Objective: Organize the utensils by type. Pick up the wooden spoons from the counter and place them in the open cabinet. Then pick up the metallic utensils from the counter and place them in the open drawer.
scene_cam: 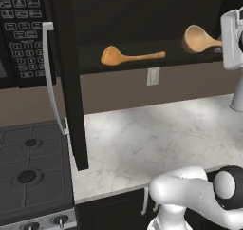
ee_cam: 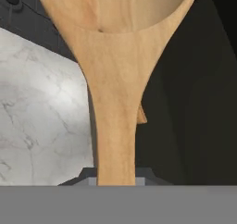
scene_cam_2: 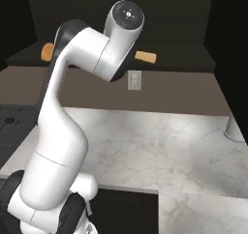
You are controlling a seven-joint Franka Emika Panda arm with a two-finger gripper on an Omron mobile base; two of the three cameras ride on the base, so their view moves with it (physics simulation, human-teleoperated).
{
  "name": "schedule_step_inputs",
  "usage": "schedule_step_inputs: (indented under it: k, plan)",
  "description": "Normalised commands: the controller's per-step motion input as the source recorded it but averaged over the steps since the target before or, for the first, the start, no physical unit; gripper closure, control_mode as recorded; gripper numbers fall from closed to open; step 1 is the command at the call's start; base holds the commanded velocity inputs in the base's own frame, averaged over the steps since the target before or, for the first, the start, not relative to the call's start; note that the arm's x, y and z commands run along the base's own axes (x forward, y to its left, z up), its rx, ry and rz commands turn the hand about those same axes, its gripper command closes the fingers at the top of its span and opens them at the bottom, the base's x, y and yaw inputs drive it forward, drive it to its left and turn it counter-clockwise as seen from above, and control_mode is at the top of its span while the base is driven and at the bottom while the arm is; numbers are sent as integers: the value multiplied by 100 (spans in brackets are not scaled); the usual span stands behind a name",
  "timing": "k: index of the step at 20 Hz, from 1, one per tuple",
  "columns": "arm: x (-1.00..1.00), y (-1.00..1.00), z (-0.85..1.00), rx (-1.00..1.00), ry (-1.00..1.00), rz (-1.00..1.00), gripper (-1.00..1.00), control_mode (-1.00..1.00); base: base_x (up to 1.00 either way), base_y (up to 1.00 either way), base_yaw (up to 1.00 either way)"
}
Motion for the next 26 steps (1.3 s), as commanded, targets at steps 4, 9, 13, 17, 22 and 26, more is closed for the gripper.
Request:
schedule_step_inputs:
  k: [4, 9, 13, 17, 22, 26]
  plan:
    - [54, -12, -4, 13, 15, 5, 100, -100, 0, 0, 0]
    - [63, -9, -7, 2, 2, 3, 100, -100, 0, 0, 0]
    - [58, -6, -4, 0, 0, 0, 100, -100, 0, 0, 0]
    - [48, -11, -9, 0, 0, 0, 100, -100, 0, 0, 0]
    - [44, -16, -7, 0, 6, 1, 100, -100, 0, 0, 0]
    - [39, -12, -8, 0, 1, 1, 100, -100, 0, 0, 0]
